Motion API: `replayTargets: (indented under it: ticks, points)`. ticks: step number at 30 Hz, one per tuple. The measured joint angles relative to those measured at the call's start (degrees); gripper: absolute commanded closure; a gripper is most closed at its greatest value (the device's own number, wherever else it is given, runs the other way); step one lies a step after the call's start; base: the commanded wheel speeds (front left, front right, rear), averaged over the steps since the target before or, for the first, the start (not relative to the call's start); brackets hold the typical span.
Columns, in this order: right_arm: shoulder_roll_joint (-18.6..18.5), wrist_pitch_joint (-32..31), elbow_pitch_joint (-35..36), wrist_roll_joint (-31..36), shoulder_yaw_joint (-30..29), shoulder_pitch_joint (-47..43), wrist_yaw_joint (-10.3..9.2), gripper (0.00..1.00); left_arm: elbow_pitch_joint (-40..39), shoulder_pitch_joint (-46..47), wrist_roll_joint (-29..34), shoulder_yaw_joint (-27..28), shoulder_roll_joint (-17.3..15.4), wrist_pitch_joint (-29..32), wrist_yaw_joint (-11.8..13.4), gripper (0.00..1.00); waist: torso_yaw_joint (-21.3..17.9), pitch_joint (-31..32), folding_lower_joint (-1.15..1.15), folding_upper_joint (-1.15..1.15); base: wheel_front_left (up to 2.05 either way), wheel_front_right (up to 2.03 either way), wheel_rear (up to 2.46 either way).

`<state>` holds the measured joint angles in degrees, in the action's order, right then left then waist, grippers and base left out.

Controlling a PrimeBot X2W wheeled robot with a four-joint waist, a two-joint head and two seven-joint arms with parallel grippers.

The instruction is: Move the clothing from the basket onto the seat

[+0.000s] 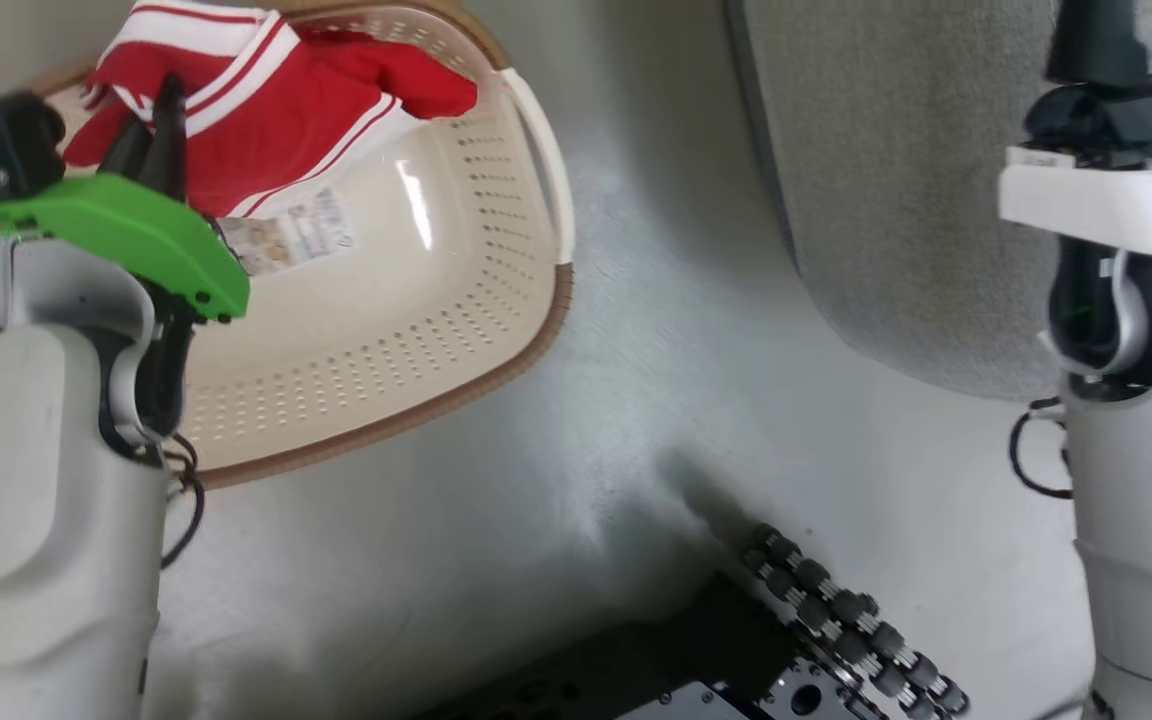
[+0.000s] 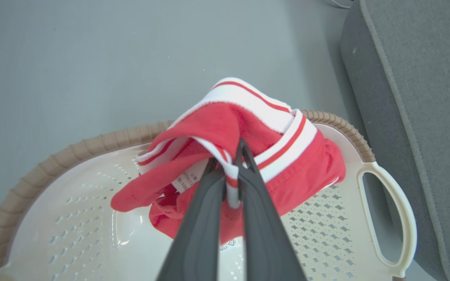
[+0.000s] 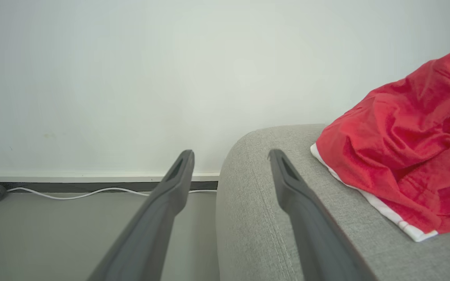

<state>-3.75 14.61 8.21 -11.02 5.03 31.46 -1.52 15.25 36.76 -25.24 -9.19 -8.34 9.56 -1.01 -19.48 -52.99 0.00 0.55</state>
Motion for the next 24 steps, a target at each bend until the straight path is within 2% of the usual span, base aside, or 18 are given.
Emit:
replayTargets:
  ticks: [7, 15, 24]
  points:
    - [-3.05, 0.0, -0.27, 2.18, -3.24, 0.02, 1.01, 0.0, -1.25, -5.32, -3.2, 1.1, 2.36, -6.14, -1.22, 1.0, 4.84, 4.83, 0.0, 0.0, 0.0, 0.0, 0.0]
    - [-5.8, 0.0, -0.81, 4.11, -6.59, -3.13, 1.52, 0.0, -1.3, -8.5, -5.89, -0.41, 4.56, -10.22, -3.49, 1.0, 10.79, 10.77, 0.0, 0.0, 0.0, 0.0, 0.0]
    - [-5.98, 0.0, -1.51, 4.28, -8.31, -8.91, 1.6, 0.0, -0.81, -12.05, -7.12, -0.31, 5.02, -13.27, -4.04, 1.0, 16.86, 18.32, 0.0, 0.0, 0.0, 0.0, 0.0]
